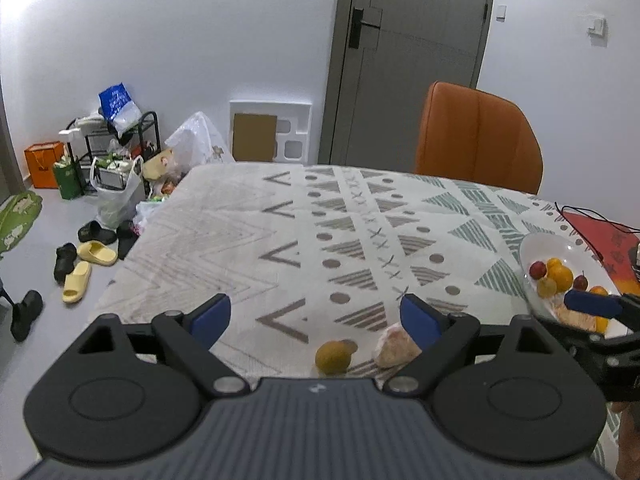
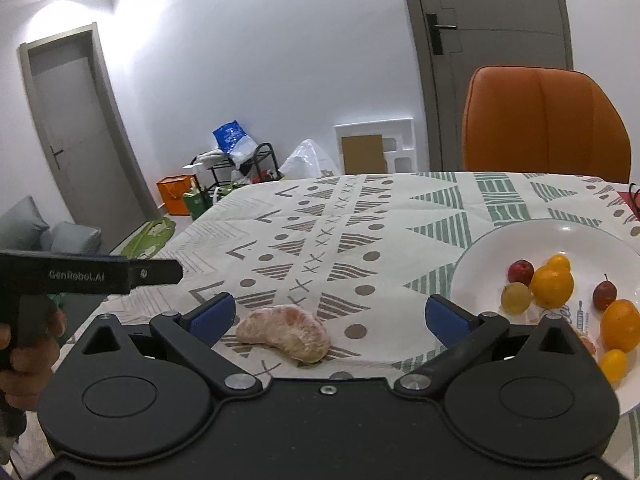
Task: Organize fruits
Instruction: 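Move both open tools back to the last pomelo segment and yellow citrus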
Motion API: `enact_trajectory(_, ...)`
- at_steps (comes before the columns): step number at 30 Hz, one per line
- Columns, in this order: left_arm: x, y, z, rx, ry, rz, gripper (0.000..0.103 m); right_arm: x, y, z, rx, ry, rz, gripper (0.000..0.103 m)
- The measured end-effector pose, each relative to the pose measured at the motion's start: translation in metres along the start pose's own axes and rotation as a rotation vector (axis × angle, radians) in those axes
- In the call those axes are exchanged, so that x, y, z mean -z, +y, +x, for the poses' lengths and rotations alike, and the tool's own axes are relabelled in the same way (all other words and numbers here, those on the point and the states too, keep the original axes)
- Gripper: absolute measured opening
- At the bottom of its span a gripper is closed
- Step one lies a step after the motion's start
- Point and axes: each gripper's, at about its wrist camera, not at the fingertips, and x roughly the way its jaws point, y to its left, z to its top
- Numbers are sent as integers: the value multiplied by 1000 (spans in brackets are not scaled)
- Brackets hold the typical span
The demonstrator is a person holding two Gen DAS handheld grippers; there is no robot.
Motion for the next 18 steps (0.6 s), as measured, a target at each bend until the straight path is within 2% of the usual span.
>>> enact_trajectory(11,16,5,16,28,33,-26,80,7,2,10,-15,37,-17,87)
enact_trajectory(13,19,4,20,33,40,-20,76,8,3,14,-20,54,-23,81)
enact_trajectory(15,21,3,25,40,55,-22,66,10,4,18,-21,68,-36,80)
enact_trajectory(18,24,3,33,52,73,-33,58,12,7,24,-31,85,-46,78)
